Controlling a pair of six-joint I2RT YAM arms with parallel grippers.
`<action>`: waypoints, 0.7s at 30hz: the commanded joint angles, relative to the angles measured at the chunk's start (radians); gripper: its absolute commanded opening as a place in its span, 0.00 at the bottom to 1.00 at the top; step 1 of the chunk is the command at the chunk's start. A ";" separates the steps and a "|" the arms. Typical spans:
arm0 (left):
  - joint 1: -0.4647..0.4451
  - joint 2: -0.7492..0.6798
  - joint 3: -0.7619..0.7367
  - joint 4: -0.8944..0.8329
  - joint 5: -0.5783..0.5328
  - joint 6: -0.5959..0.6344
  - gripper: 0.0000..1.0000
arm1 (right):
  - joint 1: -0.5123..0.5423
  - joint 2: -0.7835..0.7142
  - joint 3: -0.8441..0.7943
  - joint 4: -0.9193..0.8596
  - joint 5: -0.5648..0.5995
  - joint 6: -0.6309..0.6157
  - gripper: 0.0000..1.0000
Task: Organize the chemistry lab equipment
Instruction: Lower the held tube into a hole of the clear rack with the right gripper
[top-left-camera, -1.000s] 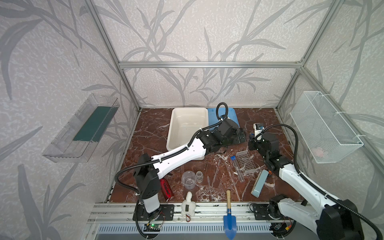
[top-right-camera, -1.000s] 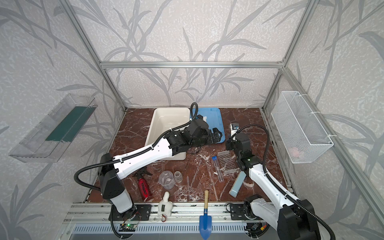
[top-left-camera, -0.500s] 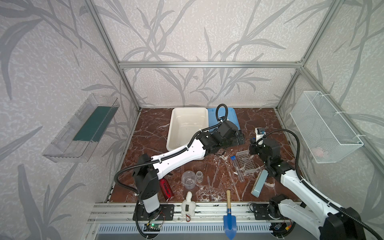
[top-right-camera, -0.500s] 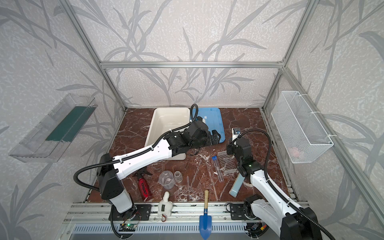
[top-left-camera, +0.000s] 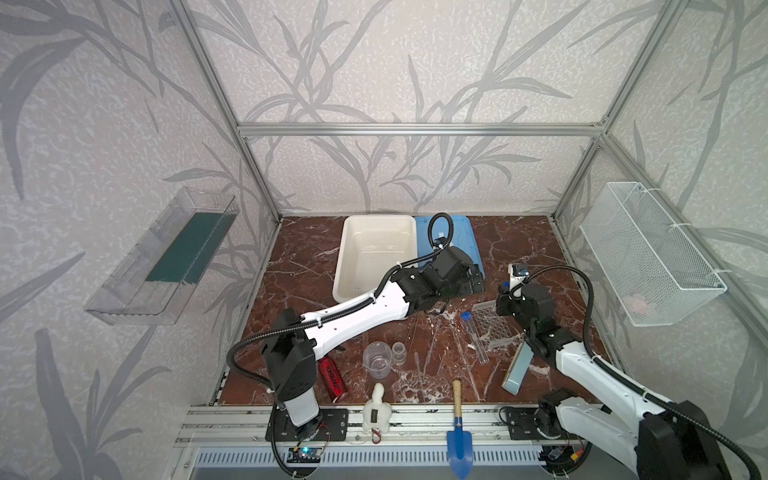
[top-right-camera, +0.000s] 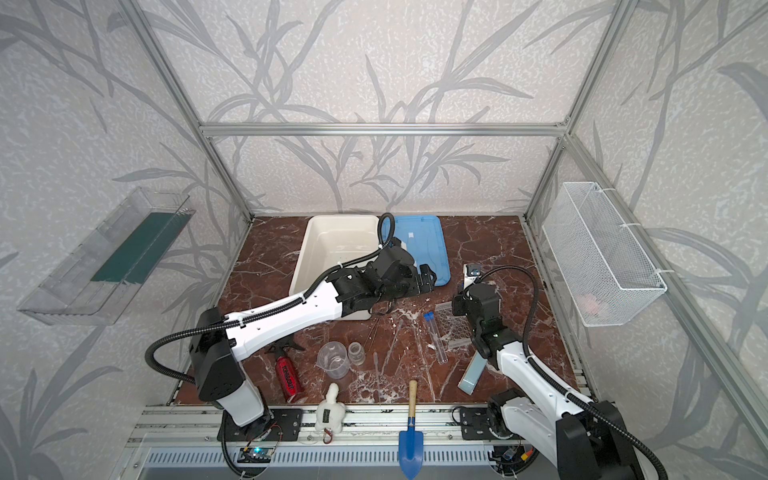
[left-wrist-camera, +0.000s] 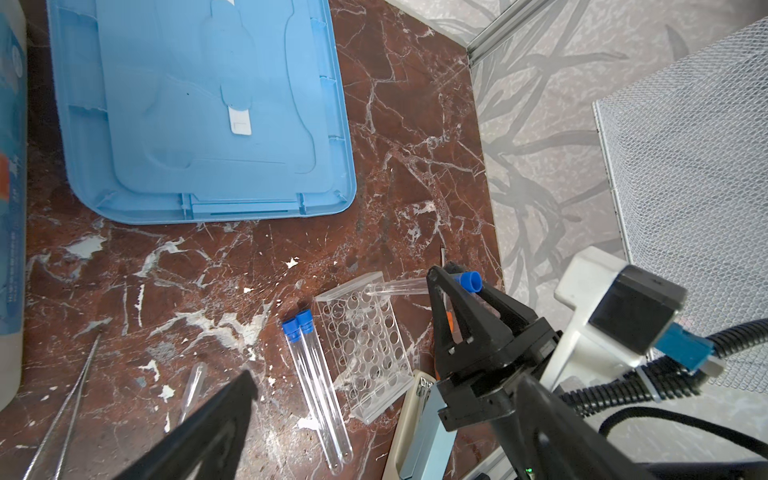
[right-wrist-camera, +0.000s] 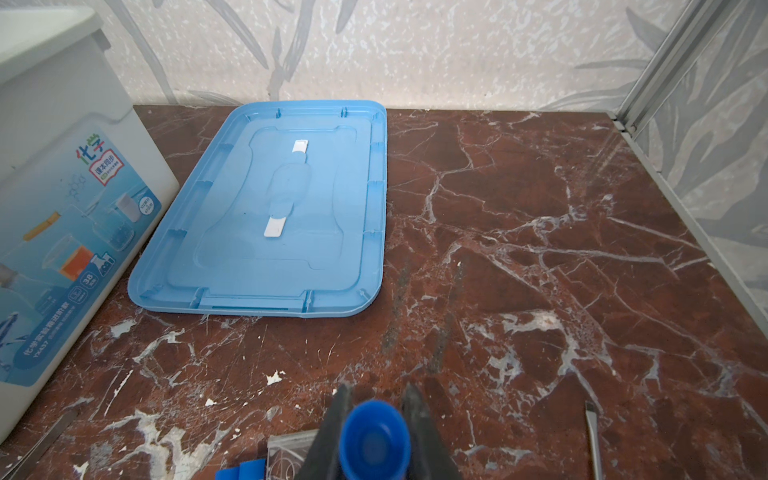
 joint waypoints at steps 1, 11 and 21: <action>-0.004 -0.050 -0.022 0.000 -0.054 0.007 0.99 | 0.013 0.022 -0.001 0.092 0.009 0.019 0.23; -0.002 -0.061 -0.053 -0.005 -0.086 0.020 0.99 | 0.024 0.036 0.029 0.095 0.023 0.021 0.40; -0.021 -0.014 0.003 -0.136 -0.097 0.109 0.97 | 0.023 -0.196 0.056 -0.156 0.080 0.088 0.97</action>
